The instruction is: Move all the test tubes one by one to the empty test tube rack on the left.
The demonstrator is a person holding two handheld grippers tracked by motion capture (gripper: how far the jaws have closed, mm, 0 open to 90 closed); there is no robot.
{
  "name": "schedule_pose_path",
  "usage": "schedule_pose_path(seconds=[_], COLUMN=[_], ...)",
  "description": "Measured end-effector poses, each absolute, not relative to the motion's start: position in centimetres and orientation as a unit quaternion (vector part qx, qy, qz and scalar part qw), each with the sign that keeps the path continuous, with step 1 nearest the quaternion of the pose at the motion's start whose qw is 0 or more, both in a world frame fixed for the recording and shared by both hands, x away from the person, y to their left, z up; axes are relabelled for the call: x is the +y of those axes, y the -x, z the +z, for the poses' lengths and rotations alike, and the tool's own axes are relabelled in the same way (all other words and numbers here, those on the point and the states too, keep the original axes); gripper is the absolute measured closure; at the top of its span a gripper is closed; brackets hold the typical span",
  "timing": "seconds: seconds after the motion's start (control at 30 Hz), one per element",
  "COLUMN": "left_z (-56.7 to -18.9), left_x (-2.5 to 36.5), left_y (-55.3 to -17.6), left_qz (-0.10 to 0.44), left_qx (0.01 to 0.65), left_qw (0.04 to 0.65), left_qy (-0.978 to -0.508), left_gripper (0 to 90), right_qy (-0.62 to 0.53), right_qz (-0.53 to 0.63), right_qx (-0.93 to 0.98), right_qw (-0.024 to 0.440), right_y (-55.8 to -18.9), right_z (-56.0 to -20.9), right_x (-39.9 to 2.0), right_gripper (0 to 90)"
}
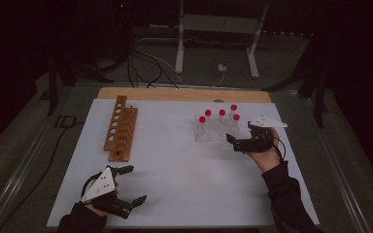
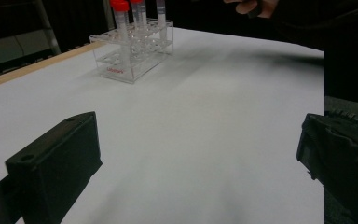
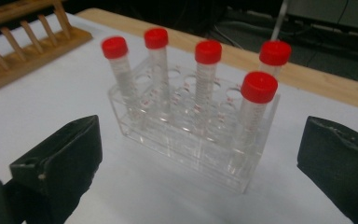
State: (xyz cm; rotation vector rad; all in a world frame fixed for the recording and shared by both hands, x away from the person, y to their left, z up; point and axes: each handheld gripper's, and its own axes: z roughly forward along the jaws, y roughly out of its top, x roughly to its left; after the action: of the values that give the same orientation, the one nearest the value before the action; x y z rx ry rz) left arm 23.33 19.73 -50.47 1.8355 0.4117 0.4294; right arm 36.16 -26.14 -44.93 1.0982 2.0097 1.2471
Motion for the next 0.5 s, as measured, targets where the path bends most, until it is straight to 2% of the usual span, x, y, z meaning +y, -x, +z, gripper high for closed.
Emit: schedule_pose_path(seconds=[0.23, 0.27, 0.33, 0.37, 0.43, 0.47, 0.5], left_z=[-50.5, -50.5, -50.5, -50.5, -50.5, -50.5, -50.5], left_x=[19.7, 19.7, 19.8, 19.8, 19.8, 19.8, 19.8], left_y=[-23.4, -23.4, -23.4, -23.4, -23.4, -23.4, -23.4], left_qz=[0.183, 0.183, 0.183, 0.183, 0.184, 0.184, 0.184], left_qx=[0.177, 0.177, 0.178, 0.177, 0.178, 0.178, 0.178], left_qw=[0.570, 0.570, 0.571, 0.571, 0.570, 0.570, 0.571], left_qy=[-0.781, -0.781, -0.781, -0.780, -0.780, -0.780, -0.780], left_gripper=[0.3, 0.3, 0.3, 0.3, 0.3, 0.3, 0.3], right_qy=[-0.423, -0.429, -0.432, -0.435, -0.435, -0.438, -0.438], right_qz=[0.444, 0.438, 0.435, 0.432, 0.430, 0.426, 0.426], right_qx=[0.746, 0.746, 0.746, 0.746, 0.747, 0.745, 0.745], right_qw=[0.259, 0.261, 0.260, 0.260, 0.261, 0.266, 0.266], right_y=[-37.6, -38.0, -38.2, -38.4, -38.6, -38.8, -38.8], right_z=[-45.5, -45.7, -45.8, -46.0, -46.0, -46.1, -46.1], right_x=[-25.9, -25.7, -25.7, -25.6, -25.6, -25.7, -25.7], right_gripper=[5.8, 9.8, 11.1, 16.7, 18.7, 25.2, 25.2])
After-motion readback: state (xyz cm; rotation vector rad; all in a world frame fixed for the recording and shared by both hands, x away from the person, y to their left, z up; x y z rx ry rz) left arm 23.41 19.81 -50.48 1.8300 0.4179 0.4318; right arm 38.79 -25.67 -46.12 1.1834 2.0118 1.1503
